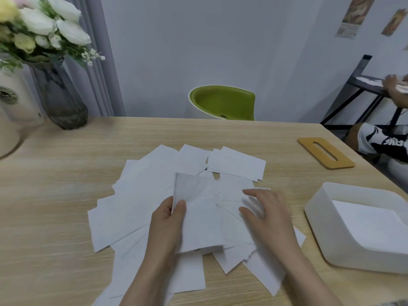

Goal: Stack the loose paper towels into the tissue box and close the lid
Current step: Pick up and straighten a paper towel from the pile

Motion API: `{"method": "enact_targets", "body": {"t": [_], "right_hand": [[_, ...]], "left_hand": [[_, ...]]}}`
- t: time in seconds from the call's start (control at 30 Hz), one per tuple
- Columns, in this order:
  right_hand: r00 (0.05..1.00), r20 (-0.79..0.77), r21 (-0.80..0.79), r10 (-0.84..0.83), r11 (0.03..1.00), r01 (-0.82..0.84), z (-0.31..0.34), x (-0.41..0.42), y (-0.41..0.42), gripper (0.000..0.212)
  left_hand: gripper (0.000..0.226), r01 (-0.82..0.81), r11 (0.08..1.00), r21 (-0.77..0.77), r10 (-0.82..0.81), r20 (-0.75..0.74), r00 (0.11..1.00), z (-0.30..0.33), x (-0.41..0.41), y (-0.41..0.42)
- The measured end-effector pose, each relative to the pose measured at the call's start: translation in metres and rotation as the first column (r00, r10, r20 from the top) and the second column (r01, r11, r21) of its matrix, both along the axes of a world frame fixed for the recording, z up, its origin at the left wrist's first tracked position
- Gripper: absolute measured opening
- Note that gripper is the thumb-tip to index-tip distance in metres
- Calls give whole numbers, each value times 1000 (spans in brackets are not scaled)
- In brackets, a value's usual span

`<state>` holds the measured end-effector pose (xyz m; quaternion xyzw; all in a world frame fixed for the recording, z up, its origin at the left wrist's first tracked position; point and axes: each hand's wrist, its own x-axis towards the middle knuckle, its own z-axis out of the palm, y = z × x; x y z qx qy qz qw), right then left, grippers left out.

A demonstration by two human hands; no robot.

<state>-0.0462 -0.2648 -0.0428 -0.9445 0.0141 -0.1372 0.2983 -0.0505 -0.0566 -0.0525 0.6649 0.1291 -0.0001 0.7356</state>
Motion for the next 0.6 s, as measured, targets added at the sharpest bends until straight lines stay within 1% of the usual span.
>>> {"method": "enact_targets", "body": {"t": [0.1,0.13,0.2,0.3,0.37,0.47,0.6], "right_hand": [[990,-88,-165,110,978,-124,-6,15,1,48],[984,-121,-190,127,971,-149,-10,20,2,51],[985,-134,-205,110,969,-136,-16,26,2,51],[998,-53,-210,31,977,-42,-21,33,7,43],[1000,20,-221,-5,975,9,-23,36,9,33],[996,84,-276,-17,960,39,-23,37,11,17],[992,129,-267,-6,963,41,-15,33,9,13]], "left_hand": [[21,-7,1000,-30,6,-32,999,-8,2,2],[22,-10,999,-39,8,-31,999,-9,2,3],[23,-10,998,-57,8,-24,1000,-9,2,4],[23,-15,997,-69,14,-19,1000,-10,2,4],[24,-16,997,-73,15,-16,1000,-11,2,4],[24,-13,997,-74,12,-12,1000,-12,2,3],[25,-26,997,-77,25,-16,1000,-14,4,4]]}}
